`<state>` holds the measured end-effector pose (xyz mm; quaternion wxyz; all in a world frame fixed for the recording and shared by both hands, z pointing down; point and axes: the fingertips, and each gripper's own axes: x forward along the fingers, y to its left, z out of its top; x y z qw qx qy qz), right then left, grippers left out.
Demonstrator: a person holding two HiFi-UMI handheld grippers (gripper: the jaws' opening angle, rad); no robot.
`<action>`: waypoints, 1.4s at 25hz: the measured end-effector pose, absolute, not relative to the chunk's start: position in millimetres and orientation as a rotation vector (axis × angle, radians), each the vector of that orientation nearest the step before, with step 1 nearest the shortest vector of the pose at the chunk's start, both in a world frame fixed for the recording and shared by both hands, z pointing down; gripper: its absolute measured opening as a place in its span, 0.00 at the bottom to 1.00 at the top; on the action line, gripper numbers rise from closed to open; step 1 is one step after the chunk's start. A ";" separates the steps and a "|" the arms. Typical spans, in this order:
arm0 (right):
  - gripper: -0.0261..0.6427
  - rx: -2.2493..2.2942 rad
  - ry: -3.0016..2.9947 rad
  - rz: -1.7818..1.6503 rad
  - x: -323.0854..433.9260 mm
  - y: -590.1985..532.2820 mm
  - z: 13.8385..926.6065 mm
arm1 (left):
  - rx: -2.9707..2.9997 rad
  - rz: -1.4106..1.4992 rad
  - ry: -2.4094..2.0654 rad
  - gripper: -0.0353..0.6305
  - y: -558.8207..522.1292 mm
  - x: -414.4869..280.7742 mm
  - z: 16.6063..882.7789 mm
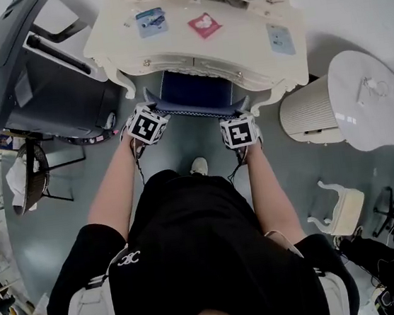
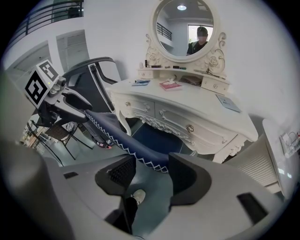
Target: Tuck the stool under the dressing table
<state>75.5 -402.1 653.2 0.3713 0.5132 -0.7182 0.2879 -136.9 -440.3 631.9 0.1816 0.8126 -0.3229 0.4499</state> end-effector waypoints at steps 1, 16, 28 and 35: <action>0.37 1.318 -1.840 0.732 76.2 -405.3 651.9 | 2.290 1.273 -0.912 0.40 -443.0 -136.7 631.6; 0.37 1.323 -1.844 0.729 74.0 -429.5 639.5 | 2.313 1.246 -0.871 0.40 -470.3 -138.6 620.8; 0.37 1.322 -1.823 0.740 67.1 -443.2 635.0 | 2.331 1.234 -0.831 0.40 -491.3 -143.7 616.5; 0.37 1.314 -1.822 0.744 61.9 -443.6 637.9 | 2.343 1.228 -0.830 0.40 -493.1 -147.6 618.6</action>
